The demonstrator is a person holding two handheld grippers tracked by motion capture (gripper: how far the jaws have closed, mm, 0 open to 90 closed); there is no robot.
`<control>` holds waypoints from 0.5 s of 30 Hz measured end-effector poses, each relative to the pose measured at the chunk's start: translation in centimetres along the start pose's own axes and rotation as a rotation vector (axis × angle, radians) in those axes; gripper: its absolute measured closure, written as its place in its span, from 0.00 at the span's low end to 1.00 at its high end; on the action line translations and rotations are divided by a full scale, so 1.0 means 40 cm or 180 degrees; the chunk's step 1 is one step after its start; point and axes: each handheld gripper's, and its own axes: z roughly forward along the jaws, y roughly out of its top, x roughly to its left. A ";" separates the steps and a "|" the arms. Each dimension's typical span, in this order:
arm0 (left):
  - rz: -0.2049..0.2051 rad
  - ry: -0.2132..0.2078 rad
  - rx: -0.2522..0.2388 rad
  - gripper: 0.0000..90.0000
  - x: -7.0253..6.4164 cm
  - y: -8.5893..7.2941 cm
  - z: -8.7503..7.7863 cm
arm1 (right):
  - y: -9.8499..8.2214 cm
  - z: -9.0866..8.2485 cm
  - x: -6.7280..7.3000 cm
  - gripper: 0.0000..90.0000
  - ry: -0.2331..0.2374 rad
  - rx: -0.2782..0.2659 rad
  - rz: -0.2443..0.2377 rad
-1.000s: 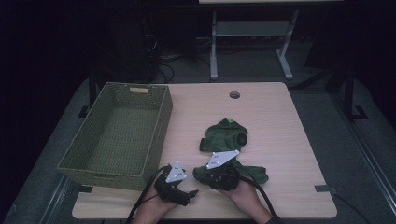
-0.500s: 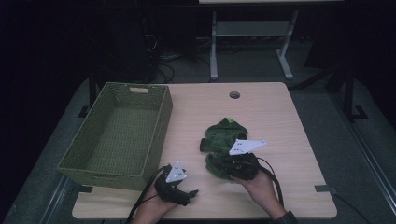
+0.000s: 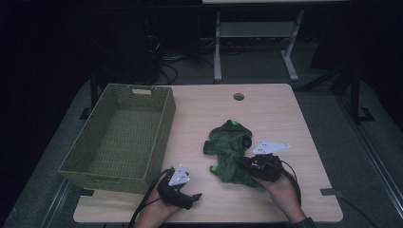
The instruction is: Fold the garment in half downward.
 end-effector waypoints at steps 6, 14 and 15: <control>-0.0006 -0.0003 -0.0002 0.15 0.000 0.000 0.001 | 0.020 -0.023 -0.002 0.92 -0.0059 -0.0169 -0.0071; 0.0011 0.0000 0.0006 0.15 0.001 0.001 0.000 | 0.003 0.048 -0.006 0.97 -0.0012 0.0115 -0.0048; 0.0016 0.0002 0.0007 0.15 0.001 0.001 0.000 | -0.001 0.062 -0.007 0.97 -0.0015 0.0190 -0.0070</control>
